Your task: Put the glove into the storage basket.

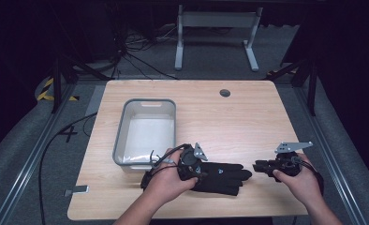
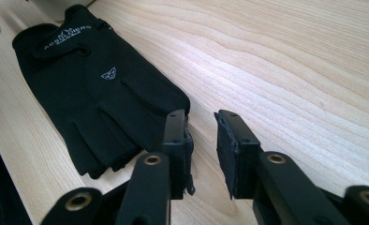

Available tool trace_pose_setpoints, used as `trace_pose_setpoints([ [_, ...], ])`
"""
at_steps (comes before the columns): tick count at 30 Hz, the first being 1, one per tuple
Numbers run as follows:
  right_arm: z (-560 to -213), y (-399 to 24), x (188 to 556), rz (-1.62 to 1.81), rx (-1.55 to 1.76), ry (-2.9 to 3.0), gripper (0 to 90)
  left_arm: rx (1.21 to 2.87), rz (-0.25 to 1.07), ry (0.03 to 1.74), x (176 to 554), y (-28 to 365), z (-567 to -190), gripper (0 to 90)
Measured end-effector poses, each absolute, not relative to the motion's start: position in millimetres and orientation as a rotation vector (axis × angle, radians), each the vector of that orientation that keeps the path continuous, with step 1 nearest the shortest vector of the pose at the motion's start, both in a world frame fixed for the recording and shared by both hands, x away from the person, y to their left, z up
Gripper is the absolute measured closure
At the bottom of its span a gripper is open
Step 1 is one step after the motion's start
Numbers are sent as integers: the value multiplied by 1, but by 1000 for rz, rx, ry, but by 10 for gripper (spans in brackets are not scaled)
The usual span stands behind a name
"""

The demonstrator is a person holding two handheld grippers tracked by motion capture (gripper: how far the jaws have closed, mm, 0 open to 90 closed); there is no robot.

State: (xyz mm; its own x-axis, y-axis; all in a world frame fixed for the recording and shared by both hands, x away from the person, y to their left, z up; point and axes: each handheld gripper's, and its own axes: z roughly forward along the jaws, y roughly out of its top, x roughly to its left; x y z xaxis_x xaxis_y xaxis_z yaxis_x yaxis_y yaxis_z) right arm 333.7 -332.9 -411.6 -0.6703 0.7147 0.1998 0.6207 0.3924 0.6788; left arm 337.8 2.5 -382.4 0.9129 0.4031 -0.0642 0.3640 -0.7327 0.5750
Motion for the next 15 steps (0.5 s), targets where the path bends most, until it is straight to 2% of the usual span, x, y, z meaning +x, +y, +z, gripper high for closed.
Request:
trace_pose_setpoints([
  [6,-411,-343,335,1170,1245,2486,705,2482,72,470,345,-17,-394,457],
  [15,-411,-348,336,1184,1271,2479,690,2487,21,426,357,-35,-416,399],
])
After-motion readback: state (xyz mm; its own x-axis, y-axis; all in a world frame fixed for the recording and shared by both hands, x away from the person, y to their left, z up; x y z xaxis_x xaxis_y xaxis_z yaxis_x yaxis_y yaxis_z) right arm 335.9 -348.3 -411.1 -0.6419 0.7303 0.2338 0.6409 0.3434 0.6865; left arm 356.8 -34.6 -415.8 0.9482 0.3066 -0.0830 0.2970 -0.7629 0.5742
